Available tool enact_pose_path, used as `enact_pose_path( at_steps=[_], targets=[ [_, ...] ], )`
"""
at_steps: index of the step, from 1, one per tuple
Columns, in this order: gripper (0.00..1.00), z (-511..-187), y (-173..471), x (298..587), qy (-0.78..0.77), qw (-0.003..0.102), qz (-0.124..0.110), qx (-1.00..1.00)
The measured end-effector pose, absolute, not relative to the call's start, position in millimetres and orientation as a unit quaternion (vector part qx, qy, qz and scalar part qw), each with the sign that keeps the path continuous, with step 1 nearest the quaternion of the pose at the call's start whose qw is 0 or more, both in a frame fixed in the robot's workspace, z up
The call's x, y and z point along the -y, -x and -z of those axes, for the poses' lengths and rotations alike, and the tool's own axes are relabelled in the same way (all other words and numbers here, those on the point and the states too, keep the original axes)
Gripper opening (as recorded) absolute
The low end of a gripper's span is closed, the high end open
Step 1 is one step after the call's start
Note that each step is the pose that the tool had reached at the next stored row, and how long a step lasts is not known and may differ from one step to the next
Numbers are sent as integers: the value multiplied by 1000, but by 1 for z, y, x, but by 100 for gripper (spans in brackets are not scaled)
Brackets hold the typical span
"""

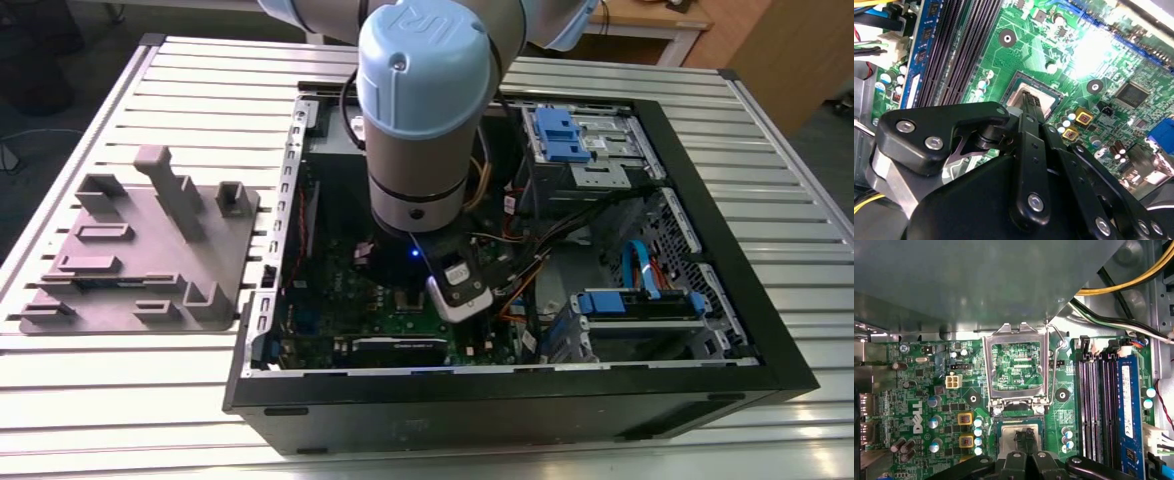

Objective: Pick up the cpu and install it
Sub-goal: 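Place the cpu into insertion slot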

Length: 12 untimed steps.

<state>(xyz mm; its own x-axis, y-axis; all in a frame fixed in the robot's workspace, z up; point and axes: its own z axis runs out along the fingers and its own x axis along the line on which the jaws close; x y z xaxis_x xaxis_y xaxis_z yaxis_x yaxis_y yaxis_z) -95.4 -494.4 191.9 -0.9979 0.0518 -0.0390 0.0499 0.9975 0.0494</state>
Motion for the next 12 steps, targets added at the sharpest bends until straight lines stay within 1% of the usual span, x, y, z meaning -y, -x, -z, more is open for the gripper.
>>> enact_pose_path(
  at_steps=[6, 12],
  targets=[
    [10, -194, 95, 493, -26, 21, -26, -999],
    [10, -207, 95, 493, -26, 20, -25, -999]
  ],
)
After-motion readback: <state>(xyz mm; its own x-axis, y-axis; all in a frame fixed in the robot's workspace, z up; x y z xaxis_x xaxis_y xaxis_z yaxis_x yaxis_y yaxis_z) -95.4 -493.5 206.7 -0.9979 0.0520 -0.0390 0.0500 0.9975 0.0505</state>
